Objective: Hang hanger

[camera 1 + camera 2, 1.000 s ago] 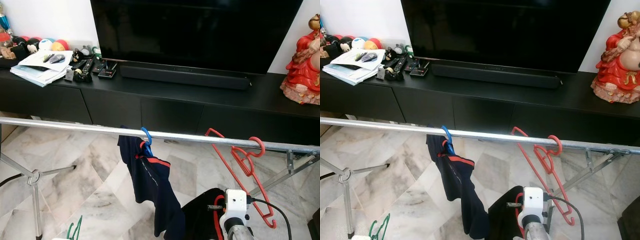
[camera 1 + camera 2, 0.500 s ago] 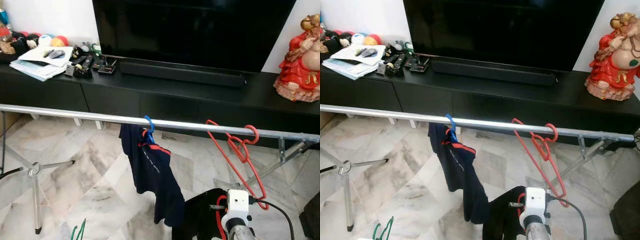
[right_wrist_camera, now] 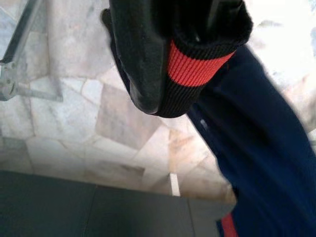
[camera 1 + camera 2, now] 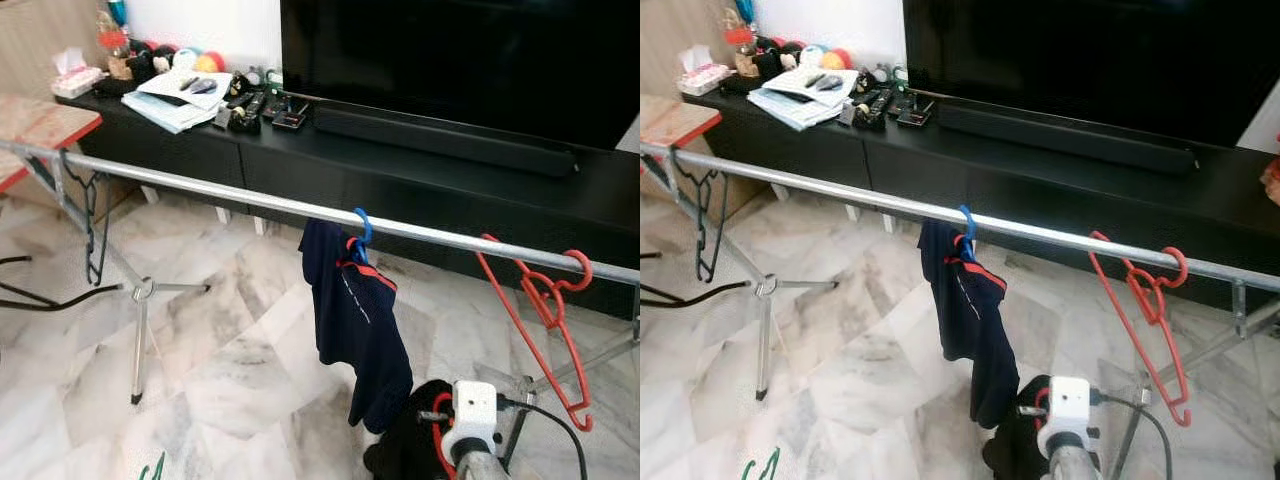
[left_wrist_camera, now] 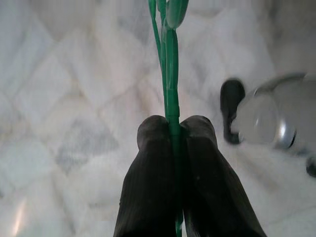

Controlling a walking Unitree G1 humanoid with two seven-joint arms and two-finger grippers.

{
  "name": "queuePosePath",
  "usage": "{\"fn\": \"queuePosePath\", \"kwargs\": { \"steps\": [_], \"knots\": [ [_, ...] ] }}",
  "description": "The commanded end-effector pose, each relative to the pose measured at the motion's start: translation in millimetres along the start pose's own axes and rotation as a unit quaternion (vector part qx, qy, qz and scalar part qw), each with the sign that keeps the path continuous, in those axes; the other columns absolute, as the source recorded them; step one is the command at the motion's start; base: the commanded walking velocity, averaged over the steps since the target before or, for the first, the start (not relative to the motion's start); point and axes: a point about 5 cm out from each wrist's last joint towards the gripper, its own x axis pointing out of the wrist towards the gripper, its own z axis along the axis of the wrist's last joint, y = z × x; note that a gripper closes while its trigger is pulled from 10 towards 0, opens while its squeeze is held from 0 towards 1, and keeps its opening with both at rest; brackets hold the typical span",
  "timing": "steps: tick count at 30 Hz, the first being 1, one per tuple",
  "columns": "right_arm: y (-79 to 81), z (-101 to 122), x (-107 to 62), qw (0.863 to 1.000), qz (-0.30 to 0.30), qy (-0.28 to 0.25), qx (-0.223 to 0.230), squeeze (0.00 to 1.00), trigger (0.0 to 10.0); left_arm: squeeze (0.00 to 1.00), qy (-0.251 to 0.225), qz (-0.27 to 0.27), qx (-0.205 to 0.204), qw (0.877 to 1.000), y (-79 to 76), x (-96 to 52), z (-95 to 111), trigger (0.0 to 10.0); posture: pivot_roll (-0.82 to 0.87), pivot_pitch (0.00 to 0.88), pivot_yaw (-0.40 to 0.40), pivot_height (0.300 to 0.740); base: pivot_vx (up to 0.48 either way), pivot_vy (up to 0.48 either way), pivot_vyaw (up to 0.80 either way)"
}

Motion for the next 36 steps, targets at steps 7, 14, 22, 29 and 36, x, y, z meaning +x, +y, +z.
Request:
{"fn": "queuePosePath", "kwargs": {
  "steps": [7,14,22,29,36],
  "knots": [
    [-6.5,-5.4,-3.9,1.000,-0.015,0.009,0.003,0.00,10.0,0.00,0.005,0.000,-0.013,1.000,-1.5,-1.0,-4.0,10.0,0.01,0.112,-0.018,0.740,0.000,0.097,0.00],
    [-6.2,-6.1,-3.0,1.000,-0.013,0.016,0.009,0.00,10.0,0.00,0.007,-0.001,-0.013,1.000,-1.9,-1.1,-4.7,10.0,0.01,0.111,-0.018,0.740,0.000,0.369,-0.40],
    [-5.1,-5.1,-2.9,1.000,-0.013,0.011,0.006,0.00,10.0,0.00,0.010,-0.001,-0.014,1.000,-1.9,-1.5,-6.1,10.0,0.01,0.109,-0.016,0.740,0.000,0.366,-0.16],
    [-5.2,-4.6,-2.4,1.000,-0.014,0.011,0.007,0.00,10.0,0.00,0.010,-0.001,-0.014,1.000,-1.7,-1.3,-5.9,10.0,0.01,0.104,-0.014,0.740,0.000,0.364,0.00],
    [-4.3,-4.3,-1.9,1.000,-0.013,0.011,0.007,0.00,10.0,0.00,0.010,-0.001,-0.013,1.000,-1.4,-0.9,-5.0,10.0,0.01,0.097,-0.011,0.740,0.000,0.366,0.00]
  ]
}}
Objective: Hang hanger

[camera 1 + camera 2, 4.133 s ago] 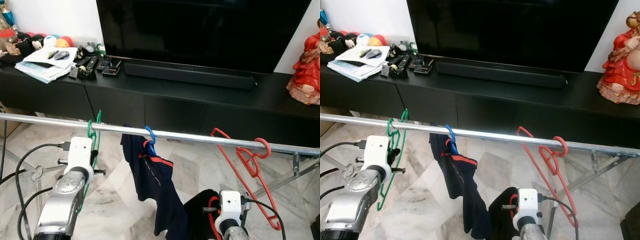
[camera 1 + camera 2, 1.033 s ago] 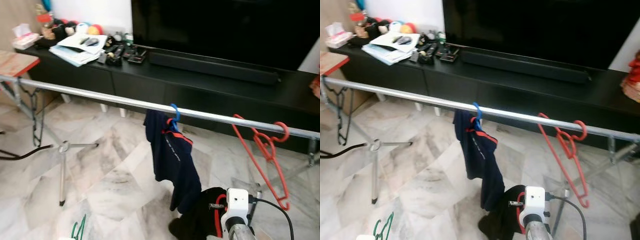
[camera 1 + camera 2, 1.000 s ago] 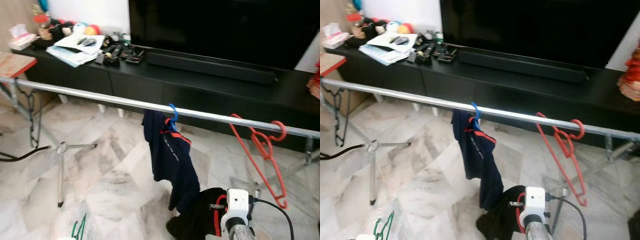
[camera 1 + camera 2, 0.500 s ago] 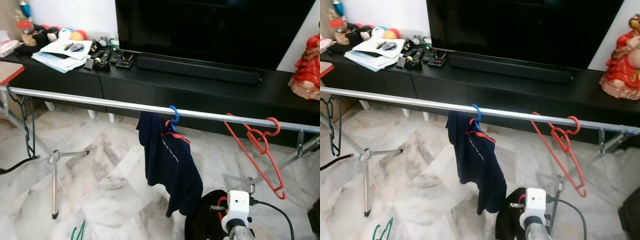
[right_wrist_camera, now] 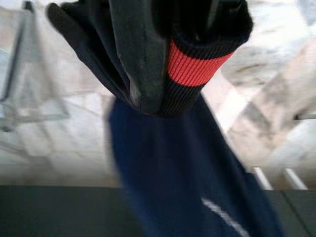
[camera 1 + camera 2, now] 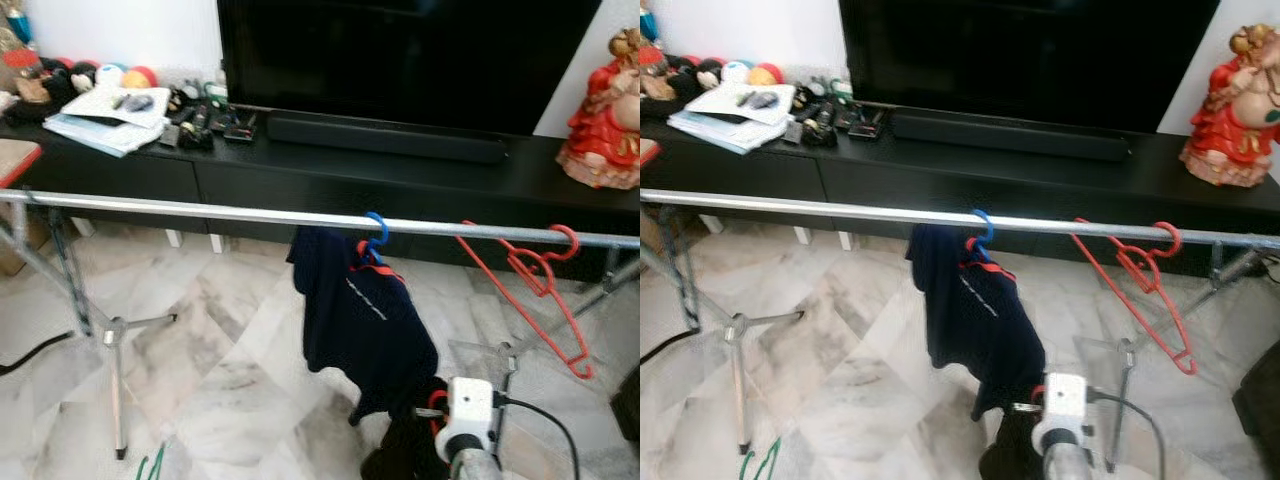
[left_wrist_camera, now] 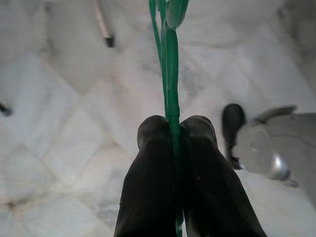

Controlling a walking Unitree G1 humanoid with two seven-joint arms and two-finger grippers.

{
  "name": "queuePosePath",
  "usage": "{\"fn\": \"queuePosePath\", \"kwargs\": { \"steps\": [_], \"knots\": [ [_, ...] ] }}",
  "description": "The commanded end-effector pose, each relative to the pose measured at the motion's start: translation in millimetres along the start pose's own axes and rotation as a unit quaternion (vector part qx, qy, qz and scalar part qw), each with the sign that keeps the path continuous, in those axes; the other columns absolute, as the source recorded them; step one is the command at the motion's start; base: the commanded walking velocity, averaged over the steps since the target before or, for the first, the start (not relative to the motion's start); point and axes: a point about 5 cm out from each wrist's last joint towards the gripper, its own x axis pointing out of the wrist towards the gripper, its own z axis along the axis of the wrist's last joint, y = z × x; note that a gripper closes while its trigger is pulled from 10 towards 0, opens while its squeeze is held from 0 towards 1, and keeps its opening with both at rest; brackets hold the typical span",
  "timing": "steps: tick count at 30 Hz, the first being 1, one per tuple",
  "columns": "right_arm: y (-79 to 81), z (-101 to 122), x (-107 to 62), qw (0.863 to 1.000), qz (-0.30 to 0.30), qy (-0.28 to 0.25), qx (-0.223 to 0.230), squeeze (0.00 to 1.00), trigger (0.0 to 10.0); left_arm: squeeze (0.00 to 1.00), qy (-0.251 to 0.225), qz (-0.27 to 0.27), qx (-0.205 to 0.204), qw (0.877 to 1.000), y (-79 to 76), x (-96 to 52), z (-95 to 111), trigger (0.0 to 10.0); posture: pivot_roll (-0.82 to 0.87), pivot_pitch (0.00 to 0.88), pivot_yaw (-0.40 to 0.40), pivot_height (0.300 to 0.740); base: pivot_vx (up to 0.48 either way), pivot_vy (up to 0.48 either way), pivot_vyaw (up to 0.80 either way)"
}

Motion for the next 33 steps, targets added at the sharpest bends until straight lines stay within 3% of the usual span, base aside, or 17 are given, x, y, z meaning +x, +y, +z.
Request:
{"fn": "queuePosePath", "kwargs": {
  "steps": [1,12,33],
  "knots": [
    [-11.0,-3.3,-3.1,1.000,-0.016,0.004,-0.001,0.00,10.0,0.00,0.013,-0.005,-0.006,1.000,-4.3,-1.4,-6.7,10.0,0.01,0.097,-0.011,0.740,0.000,0.368,0.00],
    [-9.9,-3.1,-2.6,1.000,-0.016,0.005,-0.001,0.00,10.0,0.00,0.014,-0.006,-0.004,1.000,-4.0,-1.2,-6.3,10.0,0.02,0.100,-0.010,0.740,0.000,0.360,0.00],
    [-12.1,-3.8,-3.1,1.000,-0.023,0.006,0.000,0.00,10.0,0.00,0.015,-0.014,0.003,1.000,-7.6,-2.0,-8.5,10.0,0.02,0.108,-0.011,0.740,0.000,0.000,0.00]
  ]
}}
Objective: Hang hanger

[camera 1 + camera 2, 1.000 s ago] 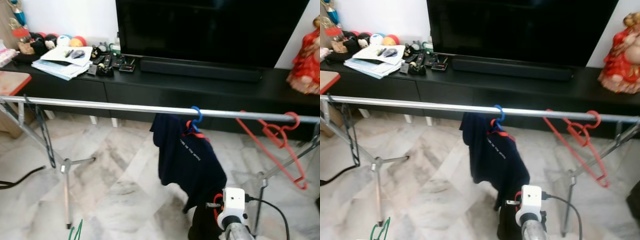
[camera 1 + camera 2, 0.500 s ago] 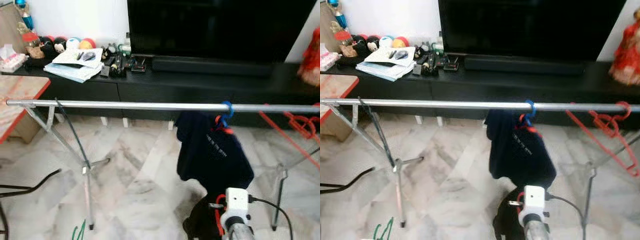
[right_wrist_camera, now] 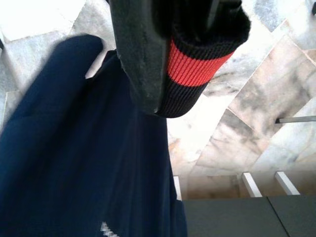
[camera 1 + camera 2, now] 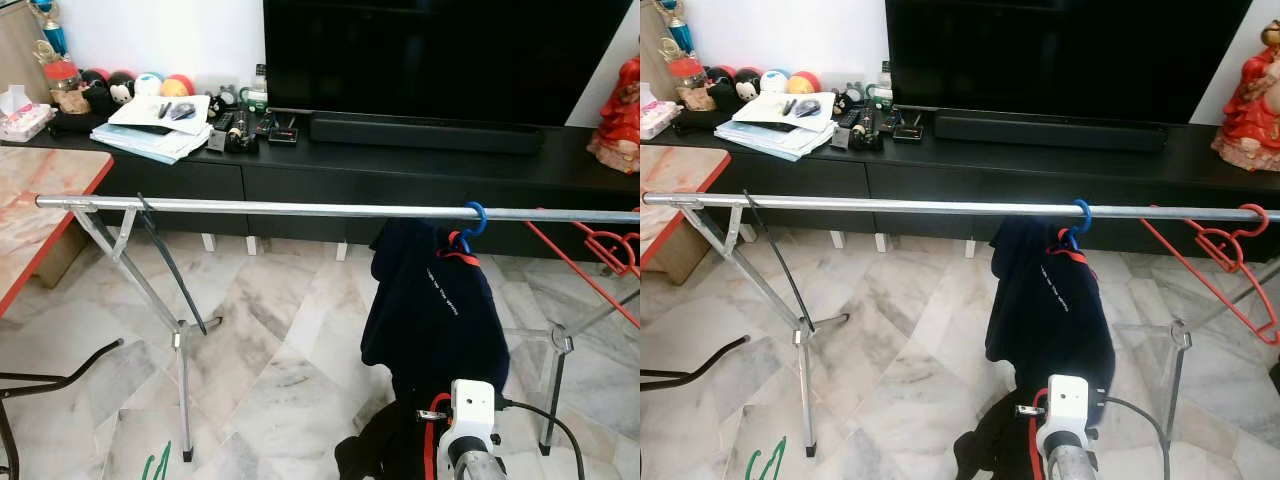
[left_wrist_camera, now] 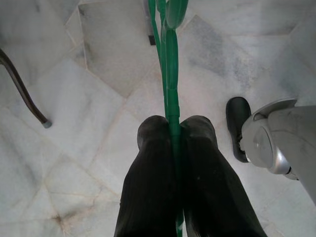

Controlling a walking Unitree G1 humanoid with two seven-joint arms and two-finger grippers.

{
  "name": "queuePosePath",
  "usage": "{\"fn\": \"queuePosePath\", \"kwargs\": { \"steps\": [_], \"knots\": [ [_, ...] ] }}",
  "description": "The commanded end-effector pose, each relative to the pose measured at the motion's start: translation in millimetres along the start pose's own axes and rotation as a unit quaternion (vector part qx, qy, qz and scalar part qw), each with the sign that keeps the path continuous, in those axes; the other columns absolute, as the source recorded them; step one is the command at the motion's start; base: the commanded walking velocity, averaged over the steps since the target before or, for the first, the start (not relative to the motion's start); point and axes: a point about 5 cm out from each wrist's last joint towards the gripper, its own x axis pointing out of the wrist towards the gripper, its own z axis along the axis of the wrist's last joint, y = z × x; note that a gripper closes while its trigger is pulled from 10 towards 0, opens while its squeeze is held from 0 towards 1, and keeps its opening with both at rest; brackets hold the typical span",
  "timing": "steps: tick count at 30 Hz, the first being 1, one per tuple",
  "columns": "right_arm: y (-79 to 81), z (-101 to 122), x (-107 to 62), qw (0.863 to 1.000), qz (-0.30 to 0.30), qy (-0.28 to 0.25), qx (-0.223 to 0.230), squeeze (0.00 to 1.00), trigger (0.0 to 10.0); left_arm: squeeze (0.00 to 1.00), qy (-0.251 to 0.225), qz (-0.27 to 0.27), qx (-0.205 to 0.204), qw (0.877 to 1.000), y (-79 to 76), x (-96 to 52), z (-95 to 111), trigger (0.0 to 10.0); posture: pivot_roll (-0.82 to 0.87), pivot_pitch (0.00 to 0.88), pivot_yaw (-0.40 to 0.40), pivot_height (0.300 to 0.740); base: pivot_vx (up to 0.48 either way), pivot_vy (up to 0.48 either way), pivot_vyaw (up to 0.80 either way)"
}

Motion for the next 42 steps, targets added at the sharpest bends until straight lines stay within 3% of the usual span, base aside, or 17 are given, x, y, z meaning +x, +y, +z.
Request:
{"fn": "queuePosePath", "kwargs": {
  "steps": [1,18,42],
  "knots": [
    [-6.0,1.3,-0.3,1.000,-0.010,-0.004,0.000,0.00,10.0,0.00,0.010,-0.005,-0.001,1.000,-2.0,-2.1,-7.0,10.0,0.02,0.108,-0.011,0.740,0.000,0.000,0.00],
    [-5.8,0.2,-0.8,1.000,-0.010,-0.002,0.003,0.00,10.0,0.00,0.011,-0.006,-0.002,1.000,-2.6,-2.5,-8.2,10.0,0.02,0.112,-0.012,0.740,0.000,0.000,-0.24],
    [-6.9,0.6,-0.1,1.000,-0.017,-0.001,0.006,0.00,10.0,0.00,0.010,-0.004,-0.002,1.000,-1.8,-2.1,-7.1,10.0,0.02,0.105,-0.008,0.740,-0.304,0.000,0.00]
  ]
}}
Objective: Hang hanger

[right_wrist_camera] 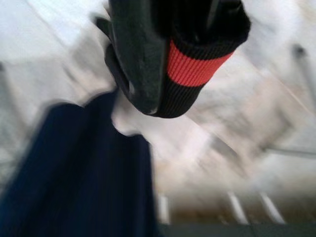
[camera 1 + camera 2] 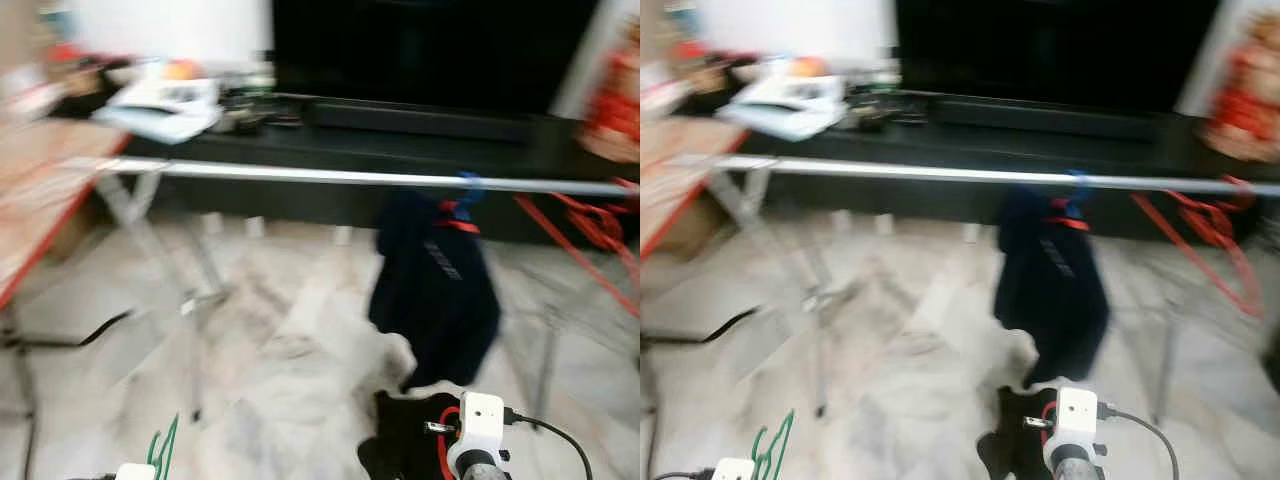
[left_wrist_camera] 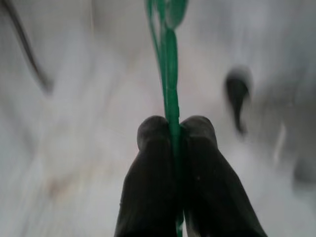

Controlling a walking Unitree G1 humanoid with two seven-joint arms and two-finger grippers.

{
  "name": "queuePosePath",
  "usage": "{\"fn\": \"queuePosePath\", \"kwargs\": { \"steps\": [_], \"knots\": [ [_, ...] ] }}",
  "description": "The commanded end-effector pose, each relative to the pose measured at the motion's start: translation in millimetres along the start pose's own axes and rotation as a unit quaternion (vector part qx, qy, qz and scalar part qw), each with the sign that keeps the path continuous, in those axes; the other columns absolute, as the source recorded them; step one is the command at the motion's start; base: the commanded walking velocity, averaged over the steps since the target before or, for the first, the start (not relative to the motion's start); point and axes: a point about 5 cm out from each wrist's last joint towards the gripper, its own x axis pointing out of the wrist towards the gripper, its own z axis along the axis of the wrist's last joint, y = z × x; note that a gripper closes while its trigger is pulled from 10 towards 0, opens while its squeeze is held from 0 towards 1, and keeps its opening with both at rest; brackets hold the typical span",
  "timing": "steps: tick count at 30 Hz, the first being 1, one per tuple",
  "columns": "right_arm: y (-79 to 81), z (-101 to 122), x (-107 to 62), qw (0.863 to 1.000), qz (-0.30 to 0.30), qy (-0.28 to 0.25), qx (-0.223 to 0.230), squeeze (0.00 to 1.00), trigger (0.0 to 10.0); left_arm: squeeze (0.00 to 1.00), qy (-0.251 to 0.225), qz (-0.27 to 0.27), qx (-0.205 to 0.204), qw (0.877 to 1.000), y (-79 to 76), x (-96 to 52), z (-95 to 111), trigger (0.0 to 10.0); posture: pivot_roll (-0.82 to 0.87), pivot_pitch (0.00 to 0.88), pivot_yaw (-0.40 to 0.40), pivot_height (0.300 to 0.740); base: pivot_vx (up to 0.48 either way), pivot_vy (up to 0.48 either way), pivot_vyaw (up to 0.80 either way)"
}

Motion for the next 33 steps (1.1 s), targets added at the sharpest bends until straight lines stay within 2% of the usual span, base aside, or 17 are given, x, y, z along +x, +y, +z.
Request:
{"fn": "queuePosePath", "kwargs": {
  "steps": [1,33],
  "knots": [
    [-7.9,-10.5,-7.2,1.000,-0.015,0.013,0.004,0.00,10.0,0.00,0.016,0.002,0.000,1.000,2.4,-2.0,-7.2,10.0,0.02,0.105,-0.008,0.740,-0.326,0.000,0.00],
    [-9.7,-9.8,-6.7,1.000,-0.018,0.011,0.004,0.00,10.0,0.00,0.016,-0.001,-0.002,1.000,-0.2,-1.9,-7.3,10.0,0.02,0.106,-0.011,0.740,-0.334,0.000,0.00]
  ]
}}
